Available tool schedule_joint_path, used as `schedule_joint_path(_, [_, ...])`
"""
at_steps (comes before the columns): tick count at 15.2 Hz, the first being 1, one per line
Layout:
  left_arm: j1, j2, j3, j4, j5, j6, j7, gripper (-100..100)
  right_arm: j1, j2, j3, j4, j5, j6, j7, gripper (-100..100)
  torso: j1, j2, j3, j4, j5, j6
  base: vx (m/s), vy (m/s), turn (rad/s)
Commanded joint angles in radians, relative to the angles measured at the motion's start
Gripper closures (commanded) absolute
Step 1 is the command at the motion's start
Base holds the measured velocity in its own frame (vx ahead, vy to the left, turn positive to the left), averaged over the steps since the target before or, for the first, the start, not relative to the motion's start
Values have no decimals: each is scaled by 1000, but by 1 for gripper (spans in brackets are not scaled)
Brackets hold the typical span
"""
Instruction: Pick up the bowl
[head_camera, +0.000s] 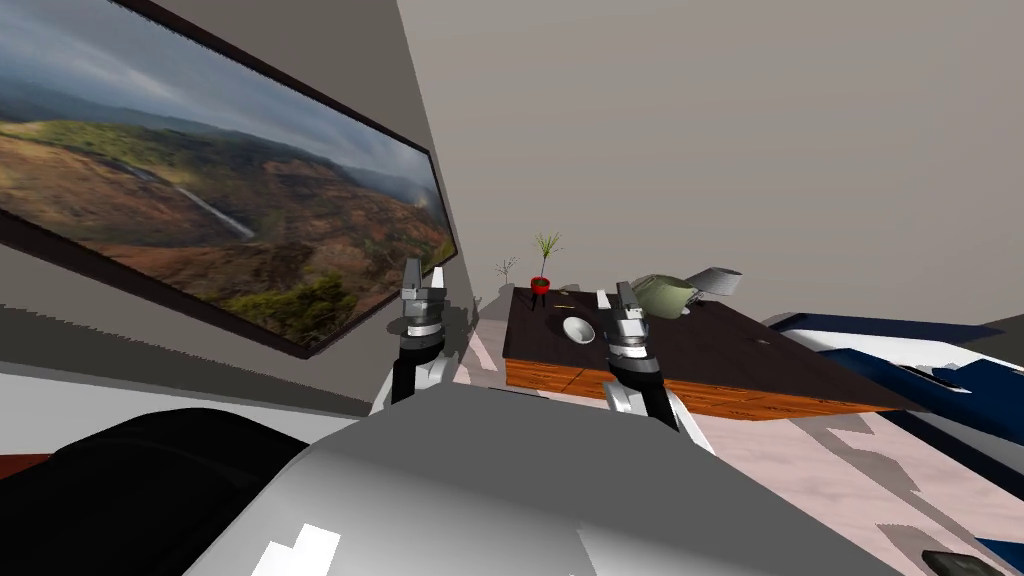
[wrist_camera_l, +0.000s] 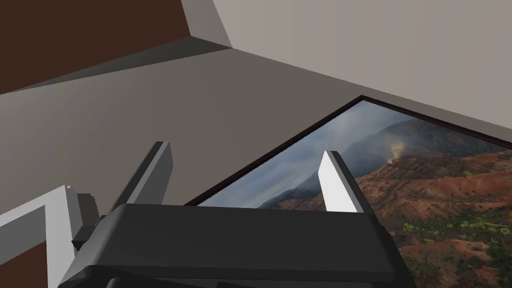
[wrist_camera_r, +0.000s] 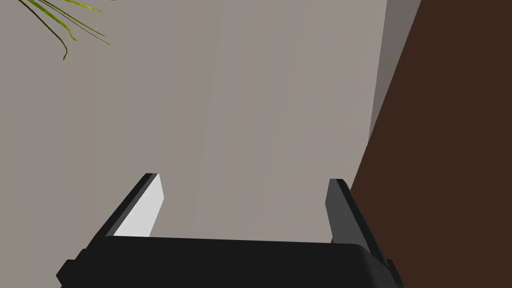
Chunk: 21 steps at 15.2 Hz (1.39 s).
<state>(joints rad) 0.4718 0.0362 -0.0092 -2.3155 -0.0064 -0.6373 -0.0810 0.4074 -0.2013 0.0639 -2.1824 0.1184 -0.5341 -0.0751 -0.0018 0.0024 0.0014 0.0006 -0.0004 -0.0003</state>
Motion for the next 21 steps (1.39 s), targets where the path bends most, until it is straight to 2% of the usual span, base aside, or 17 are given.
schedule_joint_path(1, [0, 0, 0, 0, 0, 0, 0, 0, -21, -50, 26, 41, 35, 17, 16, -100, 0, 0, 0, 0, 0, 0, -24, -8, 125])
schedule_joint_path(2, [0, 0, 0, 0, 0, 0, 0, 0, -21, -54, 26, 41, 35, 17, 16, -100, 0, 0, 0, 0, 0, 0, -21, -9, 104])
schedule_joint_path(3, [0, 0, 0, 0, 0, 0, 0, 0, -35, -90, 44, 73, 62, 27, 28, -100, 0, -1, -1, 0, 0, 0, -23, -11, 134])
schedule_joint_path(4, [0, 0, 0, 0, 0, 0, 0, 0, -35, -92, 44, 73, 62, 27, 28, -100, 0, -1, -1, 0, 0, 0, -22, -14, 114])
schedule_joint_path(5, [0, 0, 0, 0, 0, 0, 0, 0, -51, -124, 64, 107, 91, 38, 40, -100, 0, -1, -1, 0, 0, 0, -22, -19, 133])
schedule_joint_path(6, [0, 0, 0, 0, 0, 0, 0, 0, -51, -131, 64, 107, 91, 38, 40, -100, 0, -1, -1, 0, 0, 0, -20, -20, 121])
schedule_joint_path(7, [0, 0, 0, 0, 0, 0, 0, 0, -67, -160, 86, 144, 122, 50, 53, -100, 0, -1, -1, 0, 0, 0, -18, -19, 158])
schedule_joint_path(8, [0, 0, 0, 0, 0, 0, 0, 0, -67, -170, 86, 144, 122, 50, 53, -100, 0, -1, -1, 0, 0, 0, -14, -18, 127])
schedule_joint_path(9, [0, 0, 0, 0, 0, 0, 0, 0, -84, -200, 108, 181, 154, 62, 67, -100, 0, -2, -1, 0, 0, 0, -15, -18, 153])
schedule_joint_path(10, [0, 0, 0, 0, 0, 0, 0, 0, -84, -209, 108, 182, 154, 62, 67, -100, -1, -2, -1, 0, 0, 0, -15, -20, 136])
schedule_joint_path(11, [0, 0, 0, 0, 0, 0, 0, 0, -101, -247, 132, 207, 188, 74, 81, -100, 0, -2, -1, 0, 0, 0, -16, -19, 157])
schedule_joint_path(12, [0, 0, 0, 0, 0, 0, 0, 0, -101, -249, 132, 222, 188, 74, 81, -100, 0, -2, -1, -1, 0, 0, -15, -19, 135])
schedule_joint_path(14, [0, 0, 0, 0, 0, 0, 0, 0, -119, -288, 157, 263, 223, 87, 96, -100, 0, -2, -1, 0, 0, 0, -15, -19, 174])
schedule_joint_path(17, [0, 0, 0, 0, 0, 0, 0, 0, -157, -356, 209, 331, 296, 114, 126, -100, 0, -2, -1, -1, 0, 0, -10, -20, 157])
schedule_joint_path(19, [0, 0, 0, 0, 0, 0, 0, 0, -157, -367, 209, 350, 296, 114, 126, -100, -1, -3, -1, -1, 0, 0, -7, -20, 91])
schedule_joint_path(20, [0, 0, 0, 0, 0, 0, 0, 0, -176, -406, 236, 387, 334, 128, 142, -100, -1, -3, -2, -1, 0, 0, -8, -14, 121])
schedule_joint_path(21, [0, 0, 0, 0, 0, 0, 0, 0, -176, -406, 236, 395, 334, 128, 142, -100, 0, -3, -2, -1, 0, 0, -9, -15, 151])
